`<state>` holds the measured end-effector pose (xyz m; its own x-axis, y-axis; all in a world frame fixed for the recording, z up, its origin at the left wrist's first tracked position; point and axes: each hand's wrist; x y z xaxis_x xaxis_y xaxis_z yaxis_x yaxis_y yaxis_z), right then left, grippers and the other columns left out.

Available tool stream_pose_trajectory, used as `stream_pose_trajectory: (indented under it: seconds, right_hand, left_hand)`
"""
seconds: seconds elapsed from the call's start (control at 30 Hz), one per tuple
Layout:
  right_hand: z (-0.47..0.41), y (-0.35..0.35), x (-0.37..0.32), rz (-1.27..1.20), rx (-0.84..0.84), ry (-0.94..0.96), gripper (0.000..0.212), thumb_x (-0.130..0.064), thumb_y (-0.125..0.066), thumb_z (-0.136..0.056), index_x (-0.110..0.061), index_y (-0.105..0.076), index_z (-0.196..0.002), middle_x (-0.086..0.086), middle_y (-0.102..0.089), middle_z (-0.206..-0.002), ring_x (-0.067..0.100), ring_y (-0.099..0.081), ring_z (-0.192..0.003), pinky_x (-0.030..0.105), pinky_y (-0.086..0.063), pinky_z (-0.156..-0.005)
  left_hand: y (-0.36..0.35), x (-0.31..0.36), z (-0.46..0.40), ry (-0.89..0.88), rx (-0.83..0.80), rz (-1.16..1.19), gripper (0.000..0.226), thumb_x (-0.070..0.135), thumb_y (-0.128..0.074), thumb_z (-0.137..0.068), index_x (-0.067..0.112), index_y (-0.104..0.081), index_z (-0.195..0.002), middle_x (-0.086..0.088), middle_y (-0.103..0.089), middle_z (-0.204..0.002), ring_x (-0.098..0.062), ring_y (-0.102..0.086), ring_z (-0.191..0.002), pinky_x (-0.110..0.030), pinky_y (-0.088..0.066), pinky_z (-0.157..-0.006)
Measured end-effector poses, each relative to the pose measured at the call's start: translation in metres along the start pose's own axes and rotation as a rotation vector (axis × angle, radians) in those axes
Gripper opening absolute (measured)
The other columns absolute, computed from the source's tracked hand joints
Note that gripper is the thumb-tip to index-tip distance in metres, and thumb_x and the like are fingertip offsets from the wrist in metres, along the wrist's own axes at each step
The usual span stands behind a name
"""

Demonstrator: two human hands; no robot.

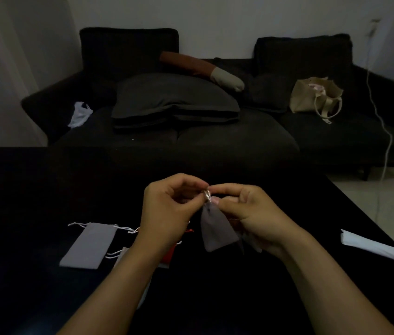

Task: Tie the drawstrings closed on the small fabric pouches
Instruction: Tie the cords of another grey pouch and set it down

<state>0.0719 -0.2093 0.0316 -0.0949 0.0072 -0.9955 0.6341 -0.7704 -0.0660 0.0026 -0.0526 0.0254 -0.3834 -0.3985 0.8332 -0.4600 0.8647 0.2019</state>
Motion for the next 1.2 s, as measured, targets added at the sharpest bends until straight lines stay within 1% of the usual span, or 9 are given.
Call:
stream_pose_trajectory:
  seconds: [0.3, 0.43, 0.6, 0.7, 0.8, 0.87, 0.93, 1.1, 1.2]
  right_hand:
    - [0.002, 0.007, -0.007, 0.082, 0.052, 0.053, 0.015, -0.017, -0.063, -0.092, -0.007, -0.074, -0.097, 0.007, -0.076, -0.092, 0.016, -0.073, -0.086, 0.021, -0.056, -0.069]
    - [0.002, 0.002, -0.008, -0.050, 0.065, 0.035, 0.019, -0.015, -0.052, -0.099, -0.009, -0.066, -0.087, 0.001, -0.069, -0.070, 0.006, -0.065, -0.061, 0.018, -0.050, -0.053]
    - [0.001, 0.003, -0.010, -0.302, 0.061, 0.073, 0.015, -0.017, -0.055, -0.090, -0.009, -0.067, -0.087, 0.014, -0.067, -0.102, 0.029, -0.059, -0.096, 0.041, -0.044, -0.085]
    - [0.001, -0.002, -0.011, -0.642, -0.034, 0.089, 0.016, -0.023, -0.056, -0.081, -0.008, -0.059, -0.087, 0.014, -0.071, -0.109, 0.031, -0.060, -0.102, 0.045, -0.044, -0.101]
    - [0.002, -0.005, -0.013, -0.789, -0.081, 0.114, 0.023, -0.026, -0.055, -0.083, -0.009, -0.066, -0.072, 0.006, -0.068, -0.073, 0.018, -0.066, -0.069, 0.036, -0.048, -0.093]
    - [0.002, -0.004, -0.016, -0.738, -0.045, 0.139, 0.023, -0.025, -0.055, -0.083, -0.014, -0.059, -0.063, 0.001, -0.056, -0.067, 0.009, -0.048, -0.052, 0.020, -0.041, -0.063]
    - [0.001, -0.003, -0.018, -0.668, -0.005, 0.176, 0.020, -0.022, -0.055, -0.084, -0.015, -0.047, -0.068, -0.001, -0.045, -0.063, 0.006, -0.034, -0.043, 0.017, -0.025, -0.042]
    - [-0.001, -0.001, -0.013, -0.379, 0.077, 0.246, 0.031, -0.020, -0.048, -0.099, -0.015, -0.045, -0.069, 0.000, -0.042, -0.059, 0.009, -0.033, -0.046, 0.021, -0.031, -0.041]
    - [0.000, -0.001, -0.007, -0.235, 0.094, 0.268, 0.027, -0.033, -0.065, -0.089, -0.016, -0.053, -0.071, 0.002, -0.047, -0.060, 0.013, -0.042, -0.050, 0.026, -0.038, -0.049]
  left_hand:
    - [-0.002, -0.003, -0.005, 0.146, -0.016, 0.238, 0.020, 0.003, -0.075, -0.079, 0.022, -0.077, -0.084, 0.002, -0.078, -0.081, -0.007, -0.074, -0.075, -0.013, -0.053, -0.064]
    - [-0.001, -0.006, -0.009, 0.316, 0.062, 0.386, 0.016, 0.016, -0.064, -0.090, 0.021, -0.079, -0.087, -0.006, -0.078, -0.084, -0.008, -0.072, -0.072, -0.015, -0.054, -0.062]
    - [-0.003, 0.000, -0.013, 0.600, 0.108, 0.990, 0.020, 0.026, -0.055, -0.092, 0.016, -0.072, -0.089, -0.006, -0.077, -0.097, -0.006, -0.069, -0.064, -0.017, -0.051, -0.049]
    - [-0.012, 0.006, -0.010, 0.643, 0.051, 1.170, 0.012, 0.027, -0.056, -0.087, 0.016, -0.061, -0.089, -0.004, -0.076, -0.087, -0.008, -0.067, -0.059, -0.018, -0.052, -0.049]
    - [-0.018, 0.010, -0.009, 0.650, 0.005, 1.156, 0.014, 0.028, -0.055, -0.087, 0.016, -0.062, -0.083, -0.002, -0.070, -0.075, -0.009, -0.067, -0.063, -0.022, -0.057, -0.064]
    - [-0.017, 0.011, -0.011, 0.614, 0.044, 1.098, 0.020, 0.026, -0.052, -0.093, 0.015, -0.061, -0.079, -0.001, -0.063, -0.068, -0.009, -0.062, -0.059, -0.022, -0.057, -0.062]
    - [-0.016, 0.009, -0.013, 0.531, 0.070, 0.992, 0.029, 0.024, -0.046, -0.100, 0.015, -0.060, -0.076, 0.000, -0.058, -0.064, -0.008, -0.057, -0.055, -0.019, -0.052, -0.056]
    - [-0.015, 0.007, -0.009, 0.356, 0.000, 0.737, 0.034, 0.028, -0.049, -0.097, 0.021, -0.072, -0.072, 0.002, -0.056, -0.063, -0.007, -0.054, -0.056, -0.018, -0.048, -0.055]
    - [-0.012, 0.004, -0.008, 0.340, -0.054, 0.664, 0.032, 0.024, -0.048, -0.096, 0.024, -0.075, -0.077, 0.002, -0.059, -0.064, -0.007, -0.056, -0.059, -0.019, -0.048, -0.056]
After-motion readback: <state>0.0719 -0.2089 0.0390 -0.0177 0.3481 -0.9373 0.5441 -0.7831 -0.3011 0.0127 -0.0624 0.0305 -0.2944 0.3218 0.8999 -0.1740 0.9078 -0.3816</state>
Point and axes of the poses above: each hand's wrist, its own z-axis away from the middle knuckle, its own y-axis out of the back of the hand, x = y × z
